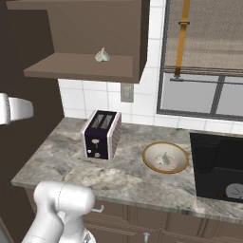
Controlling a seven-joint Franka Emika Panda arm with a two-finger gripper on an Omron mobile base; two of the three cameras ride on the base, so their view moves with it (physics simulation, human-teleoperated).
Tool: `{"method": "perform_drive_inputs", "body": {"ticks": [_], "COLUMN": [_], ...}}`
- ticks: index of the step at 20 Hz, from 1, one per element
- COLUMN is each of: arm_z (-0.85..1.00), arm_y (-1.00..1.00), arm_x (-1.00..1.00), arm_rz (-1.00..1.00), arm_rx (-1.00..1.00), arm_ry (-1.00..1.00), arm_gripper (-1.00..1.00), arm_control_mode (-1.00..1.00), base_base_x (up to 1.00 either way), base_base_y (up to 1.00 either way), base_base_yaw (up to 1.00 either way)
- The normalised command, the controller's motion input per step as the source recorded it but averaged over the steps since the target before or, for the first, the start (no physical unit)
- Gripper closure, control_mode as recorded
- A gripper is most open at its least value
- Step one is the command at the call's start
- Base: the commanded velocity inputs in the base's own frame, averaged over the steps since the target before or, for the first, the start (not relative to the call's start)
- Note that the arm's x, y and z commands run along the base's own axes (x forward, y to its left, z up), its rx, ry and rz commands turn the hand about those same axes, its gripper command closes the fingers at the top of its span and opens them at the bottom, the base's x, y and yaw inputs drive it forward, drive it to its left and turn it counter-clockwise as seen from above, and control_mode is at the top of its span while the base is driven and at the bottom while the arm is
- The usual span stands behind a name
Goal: Pick the garlics from the cabinet and place them in one bowl. Pick the sweet potato from the sink and place it in the other bowl.
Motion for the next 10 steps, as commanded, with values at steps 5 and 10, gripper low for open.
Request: {"method": "perform_drive_inputs", "body": {"ticks": [5, 10], "arm_z": [0.50, 0.27], "arm_y": [-0.04, -0.18], "arm_x": [-0.02, 0.09], "arm_rz": [-0.03, -0.13], "arm_rx": [0.04, 0.13], "arm_ry": [-0.19, -0.16], "arm_gripper": [-1.00, -1.00], "arm_control_mode": [-1.00, -1.00], "base_base_x": [0.00, 0.00], "base_base_y": [0.00, 0.00], "base_base_yaw": [0.00, 0.00]}}
